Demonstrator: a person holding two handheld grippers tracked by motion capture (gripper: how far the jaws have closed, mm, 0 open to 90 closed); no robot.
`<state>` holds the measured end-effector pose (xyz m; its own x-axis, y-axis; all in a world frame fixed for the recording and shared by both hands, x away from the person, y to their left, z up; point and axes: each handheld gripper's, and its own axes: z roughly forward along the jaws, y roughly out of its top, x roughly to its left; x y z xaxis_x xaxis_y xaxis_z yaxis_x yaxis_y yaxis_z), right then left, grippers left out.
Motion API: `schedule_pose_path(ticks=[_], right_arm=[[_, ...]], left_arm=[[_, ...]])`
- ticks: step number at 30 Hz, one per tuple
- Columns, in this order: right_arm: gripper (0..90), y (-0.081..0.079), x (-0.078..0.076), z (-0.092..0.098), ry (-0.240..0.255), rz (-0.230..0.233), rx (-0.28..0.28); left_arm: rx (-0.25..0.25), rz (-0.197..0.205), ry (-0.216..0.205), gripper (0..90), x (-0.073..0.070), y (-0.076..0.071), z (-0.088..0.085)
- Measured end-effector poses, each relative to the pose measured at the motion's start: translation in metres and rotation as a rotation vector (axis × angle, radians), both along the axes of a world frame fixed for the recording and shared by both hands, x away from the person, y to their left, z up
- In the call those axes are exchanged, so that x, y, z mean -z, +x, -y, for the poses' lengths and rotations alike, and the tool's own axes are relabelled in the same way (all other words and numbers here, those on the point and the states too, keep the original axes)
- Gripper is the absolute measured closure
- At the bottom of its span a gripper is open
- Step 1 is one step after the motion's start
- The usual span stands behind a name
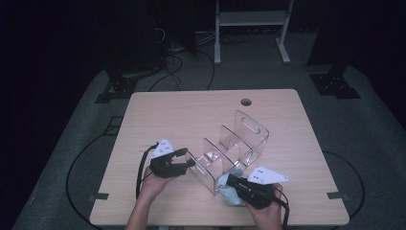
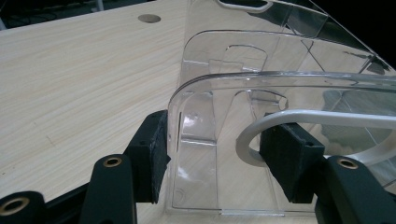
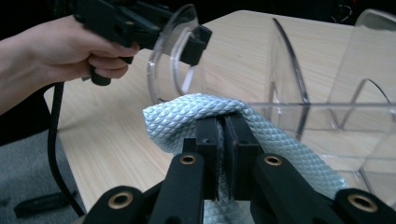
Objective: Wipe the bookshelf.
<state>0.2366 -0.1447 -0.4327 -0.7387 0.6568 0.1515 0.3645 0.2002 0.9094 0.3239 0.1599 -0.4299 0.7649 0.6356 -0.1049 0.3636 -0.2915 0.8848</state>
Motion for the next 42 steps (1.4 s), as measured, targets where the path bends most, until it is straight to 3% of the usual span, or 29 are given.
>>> schedule_pose_path(ticks=[8,12,15,21,26,32,37,42], right_arm=[[84.9,-0.011,0.01,-0.021,-0.047,-0.006,-0.07],[84.9,-0.003,0.007,-0.006,-0.029,-0.009,-0.012],[84.9,-0.002,0.008,-0.004,-0.017,-0.015,0.001],[84.9,-0.009,0.011,-0.019,-0.045,-0.016,-0.058],[85.0,-0.003,0.011,-0.006,-0.027,-0.015,-0.011],[84.9,-0.006,0.013,-0.013,-0.05,-0.005,-0.041],[84.9,0.002,0.007,0.001,-0.012,-0.006,0.008],[84.8,-0.001,0.01,-0.003,-0.024,-0.007,-0.006]], left_arm=[[0.002,-0.001,0.004,43.0,0.0,0.0,0.0],[-0.002,0.0,-0.003,42.9,0.0,0.0,0.0],[0.0,-0.001,0.0,42.8,0.0,0.0,0.0],[0.003,-0.001,0.004,42.9,-0.001,0.0,0.0],[0.004,-0.001,0.0,42.9,0.0,0.0,0.001],[0.005,-0.001,0.001,42.9,0.0,0.0,0.0],[0.003,-0.003,-0.002,43.0,0.0,0.0,0.0],[0.005,-0.003,0.001,43.3,-0.001,0.0,0.0]])
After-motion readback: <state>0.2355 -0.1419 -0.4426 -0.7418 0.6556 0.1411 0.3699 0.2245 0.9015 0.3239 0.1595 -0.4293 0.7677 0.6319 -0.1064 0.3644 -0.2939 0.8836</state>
